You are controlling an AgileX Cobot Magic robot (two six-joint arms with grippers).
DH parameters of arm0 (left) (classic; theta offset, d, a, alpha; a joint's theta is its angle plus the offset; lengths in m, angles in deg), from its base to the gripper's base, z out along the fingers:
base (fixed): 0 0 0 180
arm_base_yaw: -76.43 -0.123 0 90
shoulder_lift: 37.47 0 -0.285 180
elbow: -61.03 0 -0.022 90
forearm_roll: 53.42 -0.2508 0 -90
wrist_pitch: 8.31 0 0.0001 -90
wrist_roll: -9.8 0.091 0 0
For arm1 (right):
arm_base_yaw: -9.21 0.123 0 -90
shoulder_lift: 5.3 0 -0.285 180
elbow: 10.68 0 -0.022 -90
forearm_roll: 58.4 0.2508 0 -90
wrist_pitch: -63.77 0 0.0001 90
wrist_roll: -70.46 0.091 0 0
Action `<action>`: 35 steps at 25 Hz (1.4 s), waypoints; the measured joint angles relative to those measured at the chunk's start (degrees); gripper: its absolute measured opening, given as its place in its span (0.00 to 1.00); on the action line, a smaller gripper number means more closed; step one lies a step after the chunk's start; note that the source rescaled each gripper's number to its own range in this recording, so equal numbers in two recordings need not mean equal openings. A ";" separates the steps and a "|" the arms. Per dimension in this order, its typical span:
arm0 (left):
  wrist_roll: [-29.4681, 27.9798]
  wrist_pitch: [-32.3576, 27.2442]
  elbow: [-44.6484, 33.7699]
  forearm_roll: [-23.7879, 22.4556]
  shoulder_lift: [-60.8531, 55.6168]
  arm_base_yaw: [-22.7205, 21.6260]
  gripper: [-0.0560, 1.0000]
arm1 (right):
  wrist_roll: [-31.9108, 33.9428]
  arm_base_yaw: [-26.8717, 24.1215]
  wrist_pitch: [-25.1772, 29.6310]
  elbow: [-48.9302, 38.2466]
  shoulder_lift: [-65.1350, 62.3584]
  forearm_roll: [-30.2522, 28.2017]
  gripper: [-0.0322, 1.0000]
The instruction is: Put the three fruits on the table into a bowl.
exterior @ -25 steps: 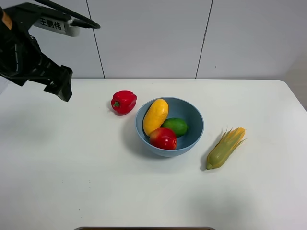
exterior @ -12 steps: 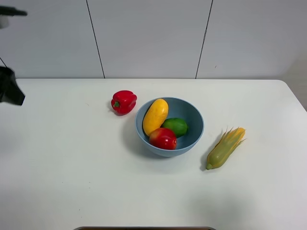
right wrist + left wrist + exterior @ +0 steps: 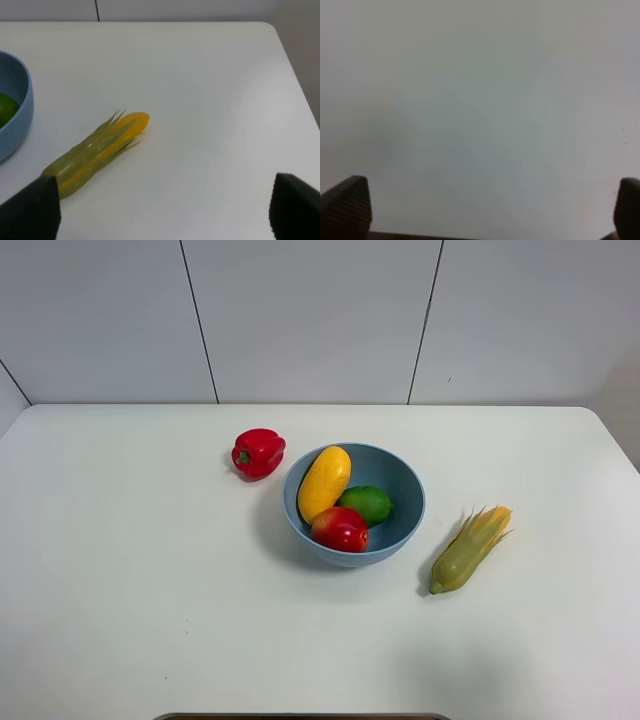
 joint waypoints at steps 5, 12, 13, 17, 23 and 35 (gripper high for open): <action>3.98 1.65 -4.14 1.84 -10.52 -4.21 0.98 | 0.00 0.00 0.00 0.00 0.00 0.00 0.60; 8.48 4.35 -8.99 4.79 -19.46 -5.28 0.98 | 0.00 0.00 0.00 0.00 0.00 0.00 0.60; 8.62 4.05 -8.99 4.92 -20.25 -5.28 0.98 | 0.00 0.00 0.00 0.00 0.00 0.00 0.60; 9.27 3.30 -9.01 5.77 -22.85 -5.34 0.99 | 0.00 0.00 0.00 0.00 0.00 0.00 0.60; 10.42 3.08 -9.06 6.59 -24.16 -5.34 0.99 | 0.00 0.00 0.00 0.00 0.00 0.00 0.60; 10.78 2.97 -9.06 6.66 -24.16 -5.34 0.99 | 0.00 0.00 0.00 0.00 0.00 0.00 0.60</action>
